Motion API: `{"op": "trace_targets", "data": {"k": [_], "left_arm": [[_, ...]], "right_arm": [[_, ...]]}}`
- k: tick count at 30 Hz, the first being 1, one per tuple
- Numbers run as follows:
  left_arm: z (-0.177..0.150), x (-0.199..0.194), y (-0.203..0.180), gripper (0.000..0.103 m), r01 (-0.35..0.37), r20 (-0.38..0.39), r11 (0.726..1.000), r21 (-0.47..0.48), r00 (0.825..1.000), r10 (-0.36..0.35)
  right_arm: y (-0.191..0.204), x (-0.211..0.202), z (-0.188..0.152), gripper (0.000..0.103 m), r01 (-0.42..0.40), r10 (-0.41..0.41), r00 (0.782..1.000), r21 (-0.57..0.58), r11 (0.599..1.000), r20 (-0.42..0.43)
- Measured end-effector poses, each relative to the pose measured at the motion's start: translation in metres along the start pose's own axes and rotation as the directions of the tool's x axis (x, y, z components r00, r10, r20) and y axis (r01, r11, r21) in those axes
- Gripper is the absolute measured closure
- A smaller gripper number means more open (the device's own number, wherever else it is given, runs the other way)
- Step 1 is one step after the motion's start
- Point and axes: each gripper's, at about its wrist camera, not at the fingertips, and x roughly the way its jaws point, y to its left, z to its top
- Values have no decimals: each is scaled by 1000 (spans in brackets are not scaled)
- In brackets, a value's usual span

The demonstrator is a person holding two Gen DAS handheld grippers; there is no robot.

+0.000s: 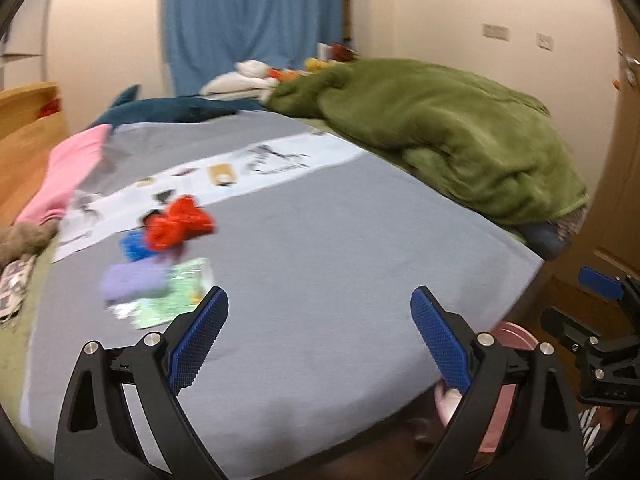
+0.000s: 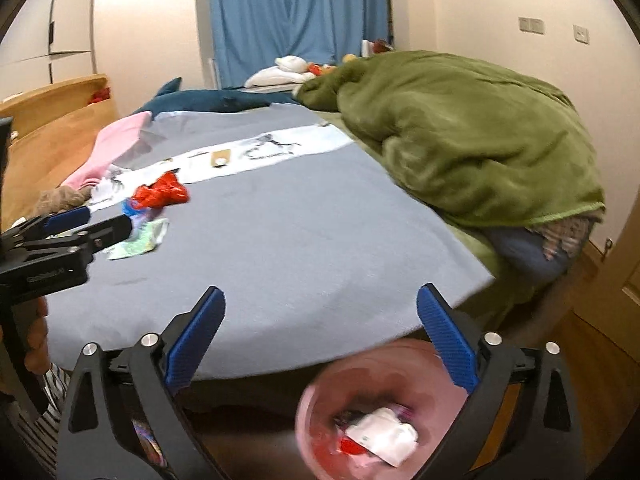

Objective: Collect trash
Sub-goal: 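Move both open tools back over the remaining trash on the bed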

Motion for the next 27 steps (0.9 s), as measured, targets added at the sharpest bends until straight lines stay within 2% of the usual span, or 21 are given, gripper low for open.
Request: {"op": "trace_targets", "data": {"k": [6,12,21,24,27], "left_arm": [[-10,-26,60,8,-103,39,994,-45,994,105],[-23,-28,118,8,-191,21,977,-95,981,194],[-30,-12,204,8,-337,-1,916,-219,939,345],[-29,-2,221,8,-382,-1,894,-235,920,393],[-26,13,235,8,-403,-4,880,-252,909,416]], "right_arm": [[61,13,15,5,-79,79,997,-30,996,1],[117,34,21,5,-138,137,990,-94,986,-16],[178,80,32,5,-187,182,982,-161,969,-45],[192,99,42,5,-179,175,984,-170,969,-41],[204,117,51,5,-183,180,983,-164,969,-37]]}}
